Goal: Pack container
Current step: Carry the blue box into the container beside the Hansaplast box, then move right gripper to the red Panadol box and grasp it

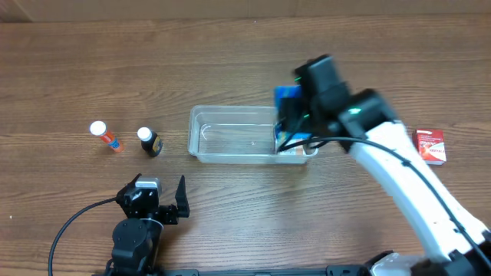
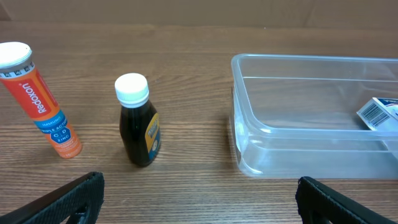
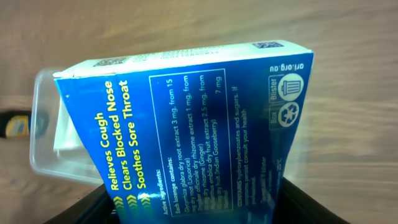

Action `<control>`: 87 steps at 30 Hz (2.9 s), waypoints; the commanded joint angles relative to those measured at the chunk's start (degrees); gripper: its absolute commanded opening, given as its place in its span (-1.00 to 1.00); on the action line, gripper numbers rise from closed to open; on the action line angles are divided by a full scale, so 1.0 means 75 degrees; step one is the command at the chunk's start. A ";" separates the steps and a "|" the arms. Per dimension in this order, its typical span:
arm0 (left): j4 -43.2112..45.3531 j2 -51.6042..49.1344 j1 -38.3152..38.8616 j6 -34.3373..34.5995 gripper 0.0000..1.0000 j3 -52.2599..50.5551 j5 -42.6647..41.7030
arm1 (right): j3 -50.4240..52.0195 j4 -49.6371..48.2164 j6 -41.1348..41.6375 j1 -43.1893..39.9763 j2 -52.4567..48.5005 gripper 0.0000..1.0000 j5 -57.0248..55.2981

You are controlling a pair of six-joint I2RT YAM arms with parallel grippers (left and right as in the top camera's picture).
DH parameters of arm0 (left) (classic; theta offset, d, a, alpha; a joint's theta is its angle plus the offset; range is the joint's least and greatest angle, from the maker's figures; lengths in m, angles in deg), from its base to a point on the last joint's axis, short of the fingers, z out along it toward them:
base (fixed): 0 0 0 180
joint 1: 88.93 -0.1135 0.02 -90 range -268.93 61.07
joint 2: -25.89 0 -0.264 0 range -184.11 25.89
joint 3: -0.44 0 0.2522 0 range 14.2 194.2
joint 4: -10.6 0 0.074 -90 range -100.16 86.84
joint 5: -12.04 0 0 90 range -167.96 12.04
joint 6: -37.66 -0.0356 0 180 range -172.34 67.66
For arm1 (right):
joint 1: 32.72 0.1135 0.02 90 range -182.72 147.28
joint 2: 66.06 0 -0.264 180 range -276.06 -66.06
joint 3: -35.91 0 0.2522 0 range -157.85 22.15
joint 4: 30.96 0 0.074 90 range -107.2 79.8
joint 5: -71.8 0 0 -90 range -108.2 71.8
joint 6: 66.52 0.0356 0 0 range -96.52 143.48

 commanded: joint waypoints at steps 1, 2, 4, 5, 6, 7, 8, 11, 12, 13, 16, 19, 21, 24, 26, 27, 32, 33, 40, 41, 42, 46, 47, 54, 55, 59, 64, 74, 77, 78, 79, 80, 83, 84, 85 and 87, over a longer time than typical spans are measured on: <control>0.0029 0.0067 -0.0035 0.0108 1.00 -0.0029 -0.0038 | 0.0093 -0.0242 0.0769 0.0522 -0.0731 0.22 -0.0198; 0.0029 0.0067 -0.0035 0.0108 1.00 -0.0029 -0.0038 | 0.0093 -0.0265 0.0828 0.0618 -0.0935 0.22 -0.0184; 0.0029 0.0067 -0.0035 0.0108 1.00 -0.0029 -0.0038 | 0.0093 -0.0356 0.0854 0.0790 -0.1378 0.22 -0.0166; 0.0029 0.0067 -0.0035 0.0108 1.00 -0.0029 -0.0038 | 0.0093 -0.0434 0.0965 0.0831 -0.1574 0.22 -0.0169; 0.0029 0.0067 -0.0035 0.0108 1.00 -0.0029 -0.0038 | 0.0093 -0.0565 0.0997 0.0836 -0.1749 0.21 -0.0166; 0.0029 0.0067 -0.0035 0.0108 1.00 -0.0029 -0.0038 | 0.0093 -0.0702 0.0997 0.0833 -0.1891 0.21 -0.0169; 0.0029 0.0067 -0.0035 0.0108 1.00 -0.0029 -0.0038 | 0.0093 -0.0790 0.1037 0.0833 -0.1990 0.21 -0.0166; 0.0029 0.0067 -0.0035 0.0108 1.00 -0.0029 -0.0038 | 0.0099 -0.0982 0.1145 0.0842 -0.2247 0.22 -0.0134; 0.0029 0.0067 -0.0035 0.0108 1.00 -0.0029 -0.0038 | 0.0122 -0.0988 0.1148 0.0848 -0.2273 0.21 -0.0134; 0.0029 0.0067 -0.0035 0.0108 1.00 -0.0029 -0.0038 | 0.0175 -0.0994 0.1183 0.0848 -0.2276 0.22 -0.0137; 0.0029 0.0067 -0.0035 0.0108 1.00 -0.0029 -0.0038 | 0.0367 -0.1078 0.1195 0.0848 -0.2276 0.22 -0.0140; 0.0029 0.0067 -0.0035 0.0108 1.00 -0.0029 -0.0038 | 0.0592 -0.1282 0.1195 0.0848 -0.2282 0.25 -0.0140; 0.0029 0.0067 -0.0035 0.0108 1.00 -0.0029 -0.0038 | 0.0635 -0.1341 0.1195 0.0848 -0.2282 0.35 -0.0146; 0.0029 0.0067 -0.0035 0.0108 1.00 -0.0029 -0.0038 | 0.0635 -0.1451 0.1192 0.0845 -0.2282 0.42 -0.0230; 0.0029 0.0067 -0.0035 0.0108 1.00 -0.0029 -0.0038 | 0.0635 -0.1510 0.1189 0.0848 -0.2282 0.47 -0.0315; 0.0029 0.0067 -0.0035 0.0108 1.00 -0.0029 -0.0038 | 0.0632 -0.1545 0.1189 0.0848 -0.2282 0.52 -0.0344; 0.0029 0.0067 -0.0035 0.0108 1.00 -0.0029 -0.0038 | 0.0533 -0.1647 0.1131 0.0845 -0.2282 0.53 -0.0437; 0.0029 0.0067 -0.0035 0.0108 1.00 -0.0029 -0.0038 | 0.0495 -0.1626 0.1131 0.0845 -0.2282 0.53 -0.0455; 0.0029 0.0067 -0.0035 0.0108 1.00 -0.0029 -0.0038 | 0.0408 -0.1390 0.1011 0.0848 -0.2282 0.63 -0.0493; 0.0029 0.0067 -0.0035 0.0108 1.00 -0.0029 -0.0038 | 0.0408 -0.1387 0.1005 0.0848 -0.2282 0.63 -0.0551; 0.0029 0.0067 -0.0035 0.0108 1.00 -0.0029 -0.0038 | 0.0408 -0.1387 0.0985 0.0848 -0.2282 0.63 -0.0606; 0.0029 0.0067 -0.0035 0.0108 1.00 -0.0029 -0.0038 | 0.0047 -0.1186 0.0729 0.0848 -0.2273 0.61 -0.0711; 0.0029 0.0067 -0.0035 0.0108 1.00 -0.0029 -0.0038 | -0.0114 -0.1052 0.0720 0.0848 -0.2264 0.61 -0.0801; 0.0029 0.0067 -0.0035 0.0108 1.00 -0.0029 -0.0038 | -0.1515 0.0484 0.0513 0.0437 -0.1469 0.83 -0.1661; 0.0029 0.0067 -0.0035 0.0108 1.00 -0.0029 -0.0038 | -0.1521 0.0560 0.0434 0.0230 -0.1271 0.87 -0.1655; 0.0029 0.0067 -0.0035 0.0108 1.00 -0.0029 -0.0038 | -0.1521 0.0857 -0.0052 -0.1166 -0.0565 0.96 -0.1623; 0.0029 0.0067 -0.0035 0.0108 1.00 -0.0029 -0.0038 | -0.1390 0.0959 -0.1046 -0.4167 -0.0510 1.00 -0.0417; 0.0029 0.0067 -0.0035 0.0108 1.00 -0.0029 -0.0038 | -0.1070 0.0854 -0.2868 -0.7487 -0.1658 1.00 -0.0154; 0.0029 0.0067 -0.0035 0.0108 1.00 -0.0029 -0.0038 | -0.1067 0.1046 -0.3532 -0.7790 -0.2323 1.00 -0.0163; 0.0029 0.0067 -0.0035 0.0108 1.00 -0.0029 -0.0038 | -0.1067 0.1107 -0.3695 -0.7836 -0.2503 0.98 -0.0239; 0.0029 0.0067 -0.0035 0.0108 1.00 -0.0029 -0.0038 | -0.1067 0.1134 -0.3707 -0.7874 -0.2652 0.98 -0.0391; 0.0029 0.0067 -0.0035 0.0108 1.00 -0.0029 -0.0038 | -0.1067 0.1169 -0.3707 -0.7915 -0.2789 0.98 -0.0525; 0.0029 0.0067 -0.0035 0.0108 1.00 -0.0029 -0.0038 | -0.1067 0.1189 -0.3704 -0.8029 -0.3107 0.95 -0.0571; 0.0029 0.0067 -0.0035 0.0108 1.00 -0.0029 -0.0038 | -0.1067 0.1166 -0.3704 -0.8035 -0.3223 0.94 -0.0571; 0.0029 0.0067 -0.0035 0.0108 1.00 -0.0029 -0.0038 | -0.1067 0.1154 -0.3704 -0.8035 -0.3293 0.94 -0.0571; 0.0029 0.0067 -0.0035 0.0108 1.00 -0.0029 -0.0038 | -0.1067 0.1072 -0.3704 -0.8032 -0.3518 0.85 -0.0574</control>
